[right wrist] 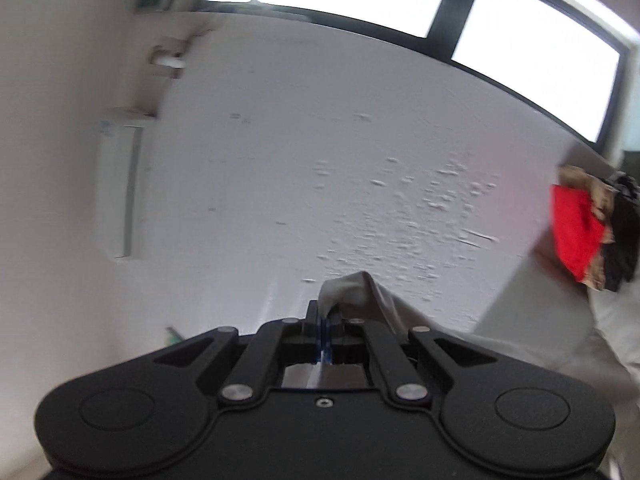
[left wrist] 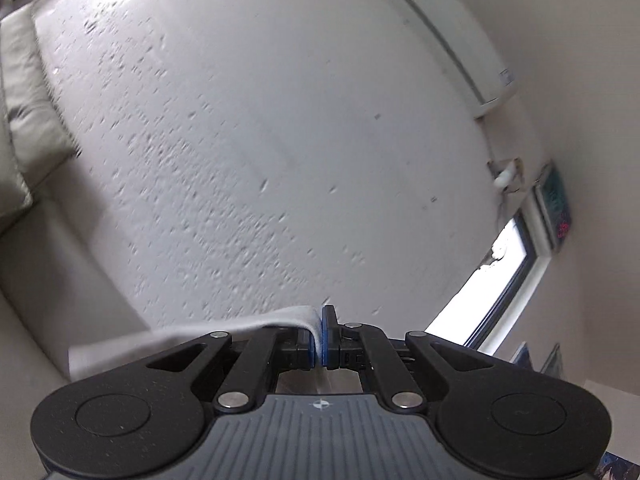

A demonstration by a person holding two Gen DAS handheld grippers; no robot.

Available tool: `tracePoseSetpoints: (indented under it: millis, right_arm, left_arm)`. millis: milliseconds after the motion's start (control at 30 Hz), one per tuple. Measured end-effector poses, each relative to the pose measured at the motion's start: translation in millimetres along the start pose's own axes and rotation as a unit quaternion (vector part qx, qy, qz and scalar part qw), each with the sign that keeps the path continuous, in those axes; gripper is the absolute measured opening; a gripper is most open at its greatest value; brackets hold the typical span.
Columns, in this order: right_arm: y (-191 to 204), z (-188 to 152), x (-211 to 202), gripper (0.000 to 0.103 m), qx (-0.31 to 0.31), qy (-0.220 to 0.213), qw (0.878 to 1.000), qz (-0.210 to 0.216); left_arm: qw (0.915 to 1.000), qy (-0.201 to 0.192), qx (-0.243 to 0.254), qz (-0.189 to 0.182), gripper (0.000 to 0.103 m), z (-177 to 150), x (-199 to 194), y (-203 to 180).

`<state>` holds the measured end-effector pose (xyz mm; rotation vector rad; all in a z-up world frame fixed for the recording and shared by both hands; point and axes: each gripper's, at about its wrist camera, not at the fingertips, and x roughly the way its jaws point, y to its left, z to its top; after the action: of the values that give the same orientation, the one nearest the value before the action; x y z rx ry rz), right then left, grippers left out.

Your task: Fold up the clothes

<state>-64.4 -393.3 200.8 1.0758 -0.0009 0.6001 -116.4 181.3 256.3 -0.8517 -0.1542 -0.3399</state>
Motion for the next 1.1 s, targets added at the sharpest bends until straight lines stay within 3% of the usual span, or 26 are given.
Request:
tracePoseSetpoints:
  millis: [100,133,200,267,367,500,567,633,733,833,967,1100]
  right_arm:
    - [23,-1,-4,0.002,-0.047,-0.007,0.999,0.014]
    - [26,-1,-3,0.002,-0.054,-0.008,0.998,0.014]
    - [16,0,12,0.002,-0.058,-0.004,0.998,-0.007]
    - [-16,0,39,0.002,-0.042,0.012,0.998,-0.042]
    - [-66,-10,88,0.002,-0.024,0.054,0.991,-0.119]
    - [-131,-27,168,0.002,-0.037,0.094,0.968,-0.228]
    - [-133,-22,197,0.002,-0.066,0.083,0.964,-0.242]
    - [-119,-8,221,0.002,-0.099,0.061,0.966,-0.231]
    - [-94,17,220,0.002,-0.131,0.031,0.972,-0.194]
    - [-89,28,204,0.002,-0.149,0.016,0.974,-0.172]
    - [-142,4,186,0.002,-0.120,0.049,0.970,-0.204]
    - [-217,-40,176,0.002,-0.082,0.107,0.956,-0.261]
  left_arm:
    - [0.9994,-0.025,0.021,-0.009,0.001,3,-12,-13]
    - [0.9991,-0.026,0.035,0.004,0.001,0,-6,-15]
    - [0.9977,-0.001,0.051,0.044,0.001,-4,14,-5]
    - [0.9934,0.057,0.040,0.091,0.001,-13,42,29]
    - [0.9754,0.147,0.009,0.164,0.001,-33,94,105]
    - [0.9361,0.241,-0.010,0.256,0.001,-65,174,198]
    - [0.9355,0.241,0.000,0.259,0.001,-65,201,208]
    - [0.9496,0.213,0.029,0.228,0.001,-52,212,194]
    - [0.9681,0.166,0.072,0.174,0.002,-32,218,164]
    - [0.9712,0.153,0.093,0.157,0.002,-40,209,161]
    - [0.9629,0.174,0.098,0.182,0.002,-82,199,197]
    - [0.9402,0.218,0.091,0.246,0.002,-135,177,254]
